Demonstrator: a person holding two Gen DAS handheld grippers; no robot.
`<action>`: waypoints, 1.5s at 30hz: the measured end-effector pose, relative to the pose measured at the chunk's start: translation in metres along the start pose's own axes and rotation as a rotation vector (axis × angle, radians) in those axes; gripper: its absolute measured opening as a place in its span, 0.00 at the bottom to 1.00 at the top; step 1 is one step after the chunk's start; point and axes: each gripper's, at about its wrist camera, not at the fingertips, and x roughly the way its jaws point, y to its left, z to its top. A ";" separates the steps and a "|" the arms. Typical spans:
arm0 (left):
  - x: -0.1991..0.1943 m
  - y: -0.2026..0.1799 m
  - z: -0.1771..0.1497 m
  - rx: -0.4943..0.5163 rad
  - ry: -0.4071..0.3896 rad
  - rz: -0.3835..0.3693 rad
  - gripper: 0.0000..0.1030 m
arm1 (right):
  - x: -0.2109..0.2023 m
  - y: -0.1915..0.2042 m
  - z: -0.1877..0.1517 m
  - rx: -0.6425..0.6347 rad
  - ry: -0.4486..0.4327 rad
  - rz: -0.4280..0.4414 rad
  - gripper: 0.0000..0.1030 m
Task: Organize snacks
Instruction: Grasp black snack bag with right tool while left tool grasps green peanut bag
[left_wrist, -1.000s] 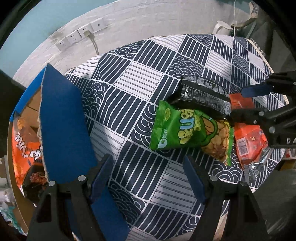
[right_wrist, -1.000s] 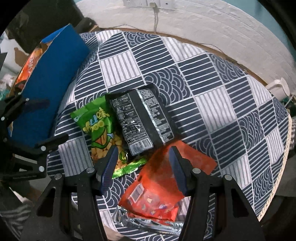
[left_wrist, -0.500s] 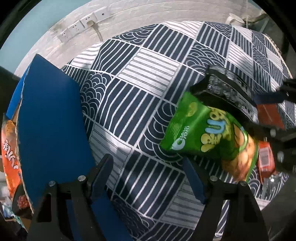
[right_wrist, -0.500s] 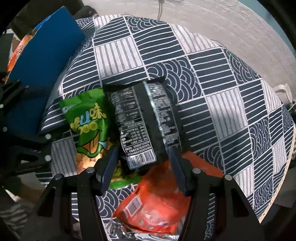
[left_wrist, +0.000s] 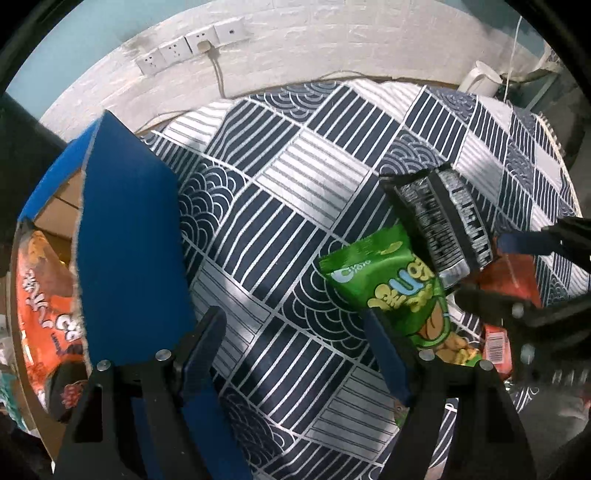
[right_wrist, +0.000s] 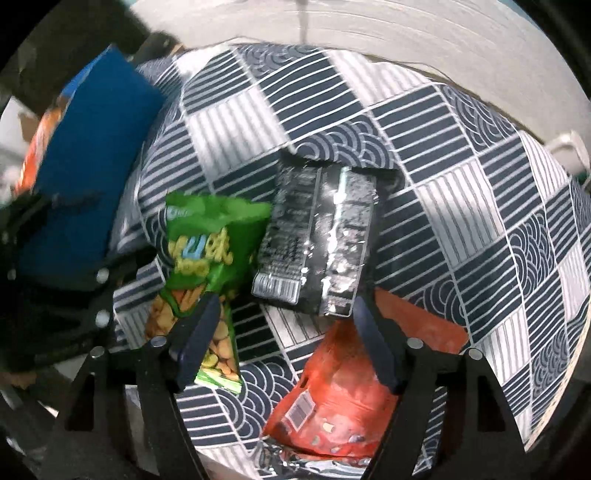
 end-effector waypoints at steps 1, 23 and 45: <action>-0.003 0.000 -0.001 -0.004 -0.010 -0.007 0.79 | -0.003 -0.003 0.002 0.016 -0.011 -0.002 0.73; -0.006 0.018 0.018 0.041 -0.095 0.044 0.79 | 0.046 -0.009 0.058 0.064 0.033 -0.123 0.75; -0.009 0.000 0.015 0.014 -0.063 -0.045 0.80 | -0.004 -0.006 0.041 -0.019 -0.086 -0.156 0.57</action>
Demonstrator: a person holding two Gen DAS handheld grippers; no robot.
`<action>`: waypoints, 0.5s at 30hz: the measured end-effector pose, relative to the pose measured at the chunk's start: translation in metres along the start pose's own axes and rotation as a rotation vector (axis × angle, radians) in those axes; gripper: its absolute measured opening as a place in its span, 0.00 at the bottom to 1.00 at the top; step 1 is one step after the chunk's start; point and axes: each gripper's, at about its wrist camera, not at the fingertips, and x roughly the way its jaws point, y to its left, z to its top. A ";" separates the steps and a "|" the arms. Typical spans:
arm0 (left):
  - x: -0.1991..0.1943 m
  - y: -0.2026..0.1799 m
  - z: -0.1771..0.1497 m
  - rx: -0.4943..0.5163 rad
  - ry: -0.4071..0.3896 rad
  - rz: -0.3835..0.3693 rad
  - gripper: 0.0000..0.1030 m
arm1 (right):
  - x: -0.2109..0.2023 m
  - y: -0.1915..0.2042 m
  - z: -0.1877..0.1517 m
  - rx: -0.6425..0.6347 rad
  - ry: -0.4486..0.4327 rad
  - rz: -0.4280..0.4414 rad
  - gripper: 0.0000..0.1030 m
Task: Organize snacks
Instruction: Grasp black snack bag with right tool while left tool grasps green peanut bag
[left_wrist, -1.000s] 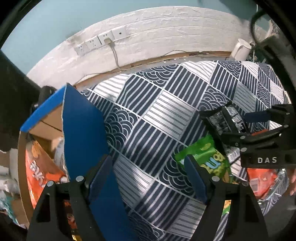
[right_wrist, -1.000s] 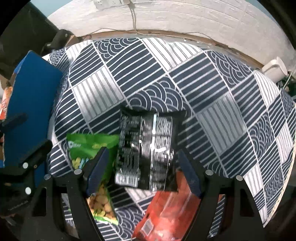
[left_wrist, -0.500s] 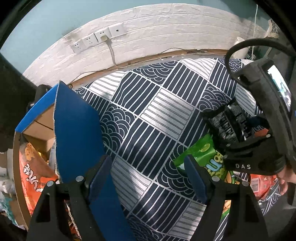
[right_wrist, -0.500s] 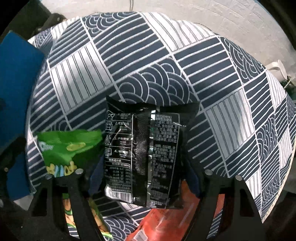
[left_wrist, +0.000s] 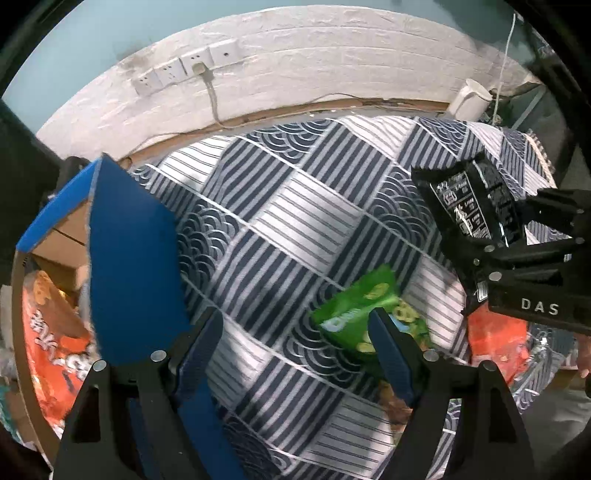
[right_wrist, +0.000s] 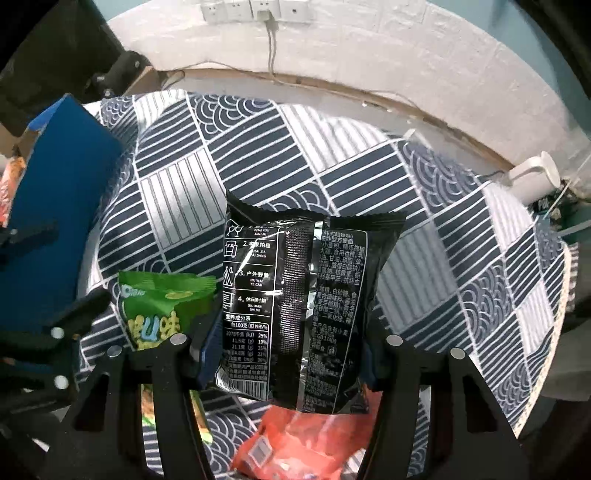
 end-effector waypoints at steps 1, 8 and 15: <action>0.001 -0.003 -0.001 0.002 0.005 -0.005 0.80 | -0.004 0.000 -0.003 -0.002 -0.006 -0.004 0.57; 0.011 -0.030 -0.004 0.013 0.042 -0.034 0.80 | -0.026 -0.006 -0.032 -0.036 -0.029 -0.044 0.57; 0.023 -0.038 -0.003 -0.080 0.076 -0.096 0.80 | -0.039 -0.045 -0.046 0.029 -0.051 -0.026 0.57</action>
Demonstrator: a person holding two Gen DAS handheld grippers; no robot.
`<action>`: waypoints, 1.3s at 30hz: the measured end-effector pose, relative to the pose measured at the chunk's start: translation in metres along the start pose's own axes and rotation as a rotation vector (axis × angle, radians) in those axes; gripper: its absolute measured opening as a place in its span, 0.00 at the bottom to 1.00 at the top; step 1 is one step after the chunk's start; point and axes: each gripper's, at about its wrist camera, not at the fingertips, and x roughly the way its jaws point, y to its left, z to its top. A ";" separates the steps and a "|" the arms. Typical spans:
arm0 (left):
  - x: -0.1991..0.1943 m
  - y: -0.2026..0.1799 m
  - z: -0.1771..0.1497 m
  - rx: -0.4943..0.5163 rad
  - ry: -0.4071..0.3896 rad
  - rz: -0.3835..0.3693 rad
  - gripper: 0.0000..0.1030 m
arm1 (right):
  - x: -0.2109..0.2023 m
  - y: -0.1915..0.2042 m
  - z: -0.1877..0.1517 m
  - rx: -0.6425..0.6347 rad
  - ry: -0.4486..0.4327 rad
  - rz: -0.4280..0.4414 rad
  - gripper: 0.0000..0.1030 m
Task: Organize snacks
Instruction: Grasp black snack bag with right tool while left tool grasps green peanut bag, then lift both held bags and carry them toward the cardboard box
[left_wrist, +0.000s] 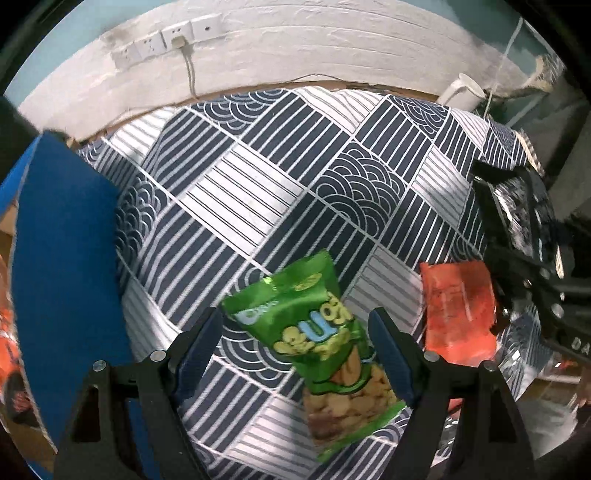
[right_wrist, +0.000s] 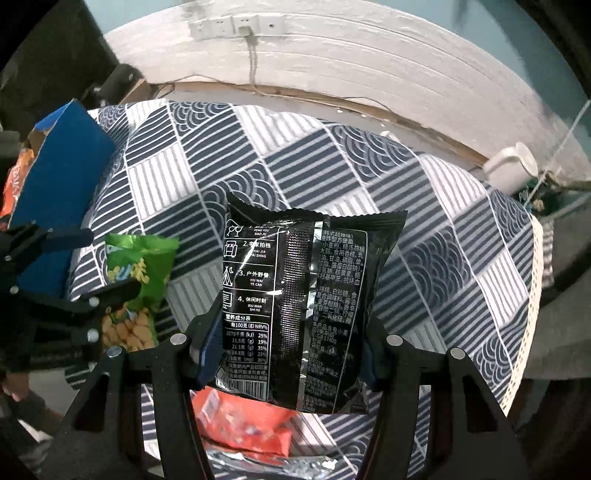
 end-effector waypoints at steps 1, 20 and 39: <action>0.002 -0.002 0.000 -0.006 0.004 -0.006 0.80 | -0.002 -0.004 -0.003 0.008 -0.003 0.000 0.57; 0.028 -0.015 -0.017 0.108 0.053 0.035 0.45 | -0.014 -0.015 -0.018 0.027 -0.016 0.018 0.57; -0.048 -0.001 -0.025 0.187 -0.148 0.071 0.36 | -0.051 0.021 -0.004 -0.061 -0.076 -0.022 0.57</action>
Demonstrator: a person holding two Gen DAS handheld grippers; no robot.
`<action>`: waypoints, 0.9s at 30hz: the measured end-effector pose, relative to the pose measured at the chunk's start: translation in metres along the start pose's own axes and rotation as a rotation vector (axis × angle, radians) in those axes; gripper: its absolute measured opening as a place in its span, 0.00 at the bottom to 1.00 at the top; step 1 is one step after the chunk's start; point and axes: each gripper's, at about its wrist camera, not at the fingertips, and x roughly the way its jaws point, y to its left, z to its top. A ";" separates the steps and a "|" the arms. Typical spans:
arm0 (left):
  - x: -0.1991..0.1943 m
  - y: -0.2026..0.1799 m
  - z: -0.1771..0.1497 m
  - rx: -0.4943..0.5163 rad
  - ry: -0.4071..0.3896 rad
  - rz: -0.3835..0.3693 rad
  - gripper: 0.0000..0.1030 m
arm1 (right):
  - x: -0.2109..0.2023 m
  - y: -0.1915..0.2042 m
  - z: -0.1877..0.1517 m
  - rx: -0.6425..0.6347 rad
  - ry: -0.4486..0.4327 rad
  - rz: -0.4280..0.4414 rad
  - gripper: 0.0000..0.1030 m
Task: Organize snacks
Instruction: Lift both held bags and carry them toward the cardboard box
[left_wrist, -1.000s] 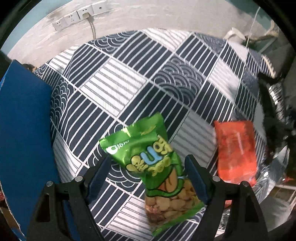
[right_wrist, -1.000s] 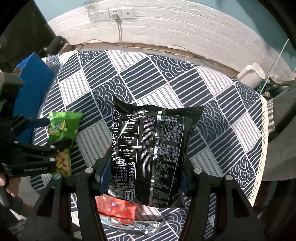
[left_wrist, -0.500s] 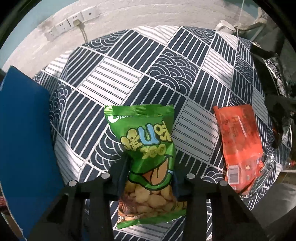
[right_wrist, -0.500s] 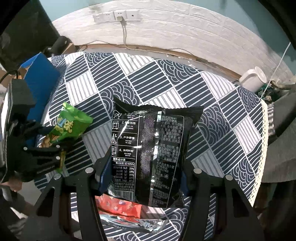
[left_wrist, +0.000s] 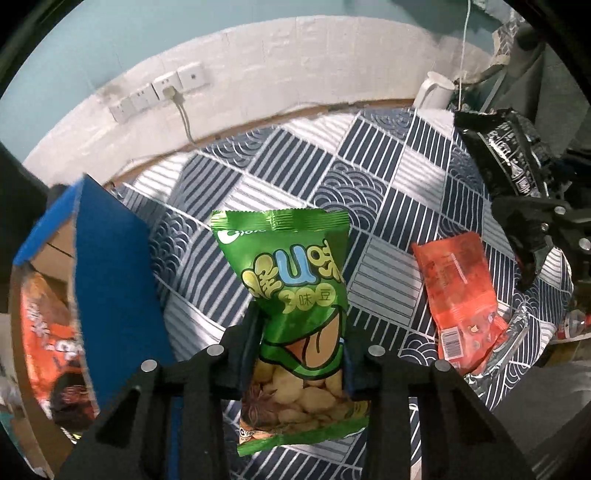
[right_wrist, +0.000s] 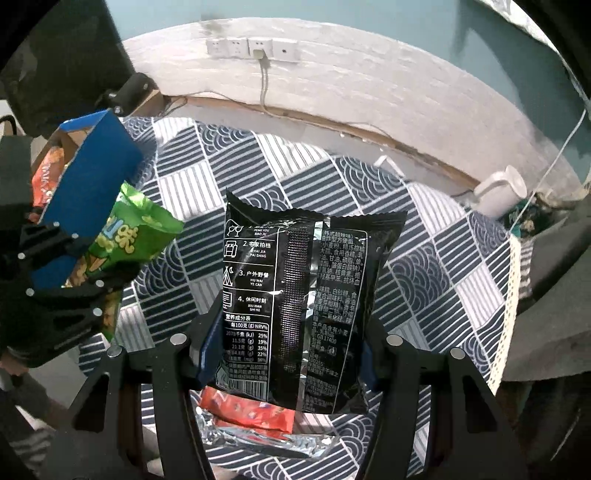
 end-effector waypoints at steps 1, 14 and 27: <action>-0.006 0.001 0.000 0.005 -0.012 0.008 0.36 | -0.003 0.002 0.001 -0.005 -0.005 0.001 0.57; -0.059 0.019 -0.004 0.020 -0.123 0.021 0.35 | -0.037 0.033 0.016 -0.062 -0.070 0.039 0.57; -0.111 0.060 -0.023 -0.002 -0.216 0.016 0.35 | -0.058 0.065 0.031 -0.125 -0.108 0.065 0.57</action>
